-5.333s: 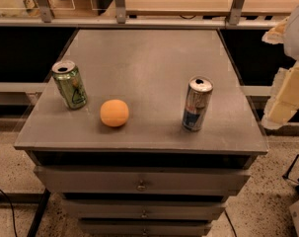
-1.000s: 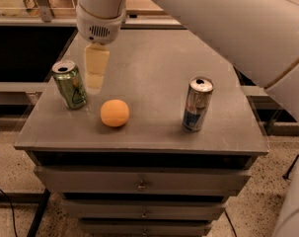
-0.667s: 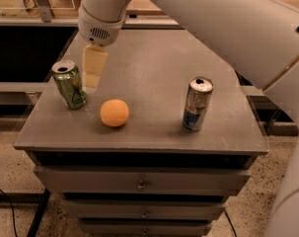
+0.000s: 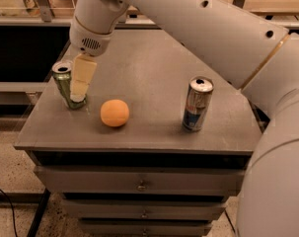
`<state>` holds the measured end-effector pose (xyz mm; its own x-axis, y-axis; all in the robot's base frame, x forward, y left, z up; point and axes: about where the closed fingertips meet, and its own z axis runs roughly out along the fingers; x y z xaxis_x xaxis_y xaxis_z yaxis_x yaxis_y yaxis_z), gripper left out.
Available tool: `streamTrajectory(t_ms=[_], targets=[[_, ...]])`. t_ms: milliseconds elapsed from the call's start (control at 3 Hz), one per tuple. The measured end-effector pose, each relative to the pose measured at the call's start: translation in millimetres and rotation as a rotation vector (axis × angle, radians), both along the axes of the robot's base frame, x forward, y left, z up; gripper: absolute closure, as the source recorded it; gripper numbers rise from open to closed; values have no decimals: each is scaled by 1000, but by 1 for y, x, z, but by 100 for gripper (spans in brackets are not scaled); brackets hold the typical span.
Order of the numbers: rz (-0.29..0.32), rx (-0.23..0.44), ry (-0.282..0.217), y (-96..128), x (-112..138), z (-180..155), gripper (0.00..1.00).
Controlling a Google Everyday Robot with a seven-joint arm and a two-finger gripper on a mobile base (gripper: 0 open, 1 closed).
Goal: Pick green can
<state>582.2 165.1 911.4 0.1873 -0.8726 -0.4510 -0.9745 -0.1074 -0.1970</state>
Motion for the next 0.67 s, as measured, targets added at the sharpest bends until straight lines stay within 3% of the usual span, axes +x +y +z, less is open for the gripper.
streamTrajectory(t_ms=[333, 667], targets=[[27, 17, 42, 14, -4, -14, 0], [50, 40, 63, 28, -7, -18, 18]])
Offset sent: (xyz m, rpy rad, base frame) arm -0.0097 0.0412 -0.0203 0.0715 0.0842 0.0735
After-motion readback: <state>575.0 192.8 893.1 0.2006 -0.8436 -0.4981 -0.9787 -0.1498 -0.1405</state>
